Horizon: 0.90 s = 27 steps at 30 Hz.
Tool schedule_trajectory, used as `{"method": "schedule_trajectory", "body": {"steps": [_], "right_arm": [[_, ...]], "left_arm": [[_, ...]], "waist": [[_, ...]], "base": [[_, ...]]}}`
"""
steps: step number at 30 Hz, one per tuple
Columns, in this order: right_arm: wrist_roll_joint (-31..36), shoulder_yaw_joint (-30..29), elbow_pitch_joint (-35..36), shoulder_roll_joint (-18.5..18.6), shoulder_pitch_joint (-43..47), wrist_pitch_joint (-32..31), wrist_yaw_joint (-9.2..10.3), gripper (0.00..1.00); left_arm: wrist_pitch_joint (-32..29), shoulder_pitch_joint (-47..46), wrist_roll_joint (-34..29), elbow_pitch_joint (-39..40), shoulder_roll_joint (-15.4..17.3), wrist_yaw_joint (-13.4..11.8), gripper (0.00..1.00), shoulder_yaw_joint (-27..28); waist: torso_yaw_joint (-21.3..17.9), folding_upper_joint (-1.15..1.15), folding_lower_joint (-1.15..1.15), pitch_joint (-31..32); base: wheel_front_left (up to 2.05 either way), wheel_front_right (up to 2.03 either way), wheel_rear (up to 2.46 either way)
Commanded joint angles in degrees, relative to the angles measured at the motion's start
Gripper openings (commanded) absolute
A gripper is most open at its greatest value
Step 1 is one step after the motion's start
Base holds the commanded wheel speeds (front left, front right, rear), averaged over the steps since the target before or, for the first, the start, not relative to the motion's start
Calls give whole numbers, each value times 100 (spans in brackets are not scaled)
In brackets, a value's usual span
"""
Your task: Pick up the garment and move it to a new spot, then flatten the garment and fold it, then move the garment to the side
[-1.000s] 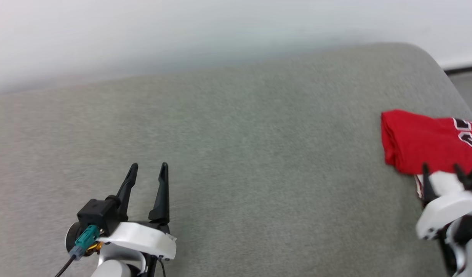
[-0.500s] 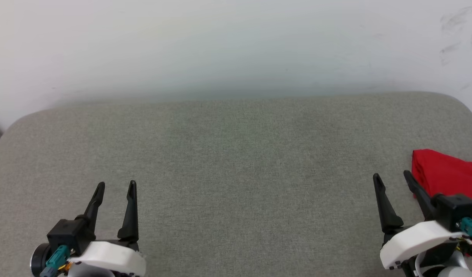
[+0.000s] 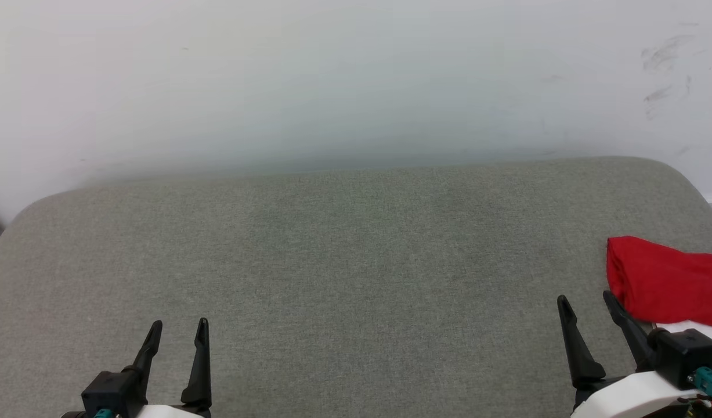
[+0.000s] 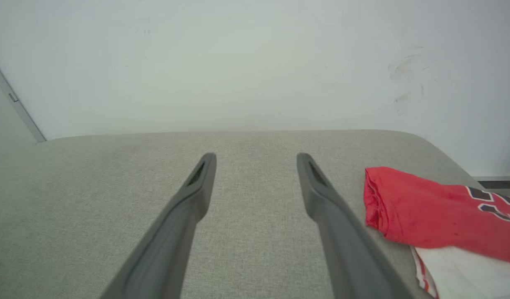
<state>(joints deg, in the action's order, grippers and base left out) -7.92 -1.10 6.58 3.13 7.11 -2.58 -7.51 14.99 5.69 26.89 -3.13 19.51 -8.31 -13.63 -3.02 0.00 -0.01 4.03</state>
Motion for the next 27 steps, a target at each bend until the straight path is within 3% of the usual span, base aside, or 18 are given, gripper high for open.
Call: {"method": "schedule_trajectory", "body": {"steps": [1, 16, 17, 27], "right_arm": [[7, 0, 19, -32, 77, -4, 4, 100], [94, 28, -83, -35, -146, -69, 4, 100], [42, 32, -115, -10, -94, -78, 0, 0], [-1109, 20, -367, 30, -227, -69, 0, 0]], "left_arm": [[25, 45, -14, -9, -11, -2, 100, 6], [26, -130, 3, -138, 7, 8, 100, -3], [-8, -70, 5, -165, -19, 9, 0, -10], [-272, -196, 868, -288, -230, 204, 0, 223]], "waist": [[2, 0, 1, 4], [31, 0, 1, -13], [40, 0, 1, -20], [60, 0, 1, -51]], "base": [[0, 0, 0], [0, 0, 0], [0, 0, 0], [0, 0, 0]]}}
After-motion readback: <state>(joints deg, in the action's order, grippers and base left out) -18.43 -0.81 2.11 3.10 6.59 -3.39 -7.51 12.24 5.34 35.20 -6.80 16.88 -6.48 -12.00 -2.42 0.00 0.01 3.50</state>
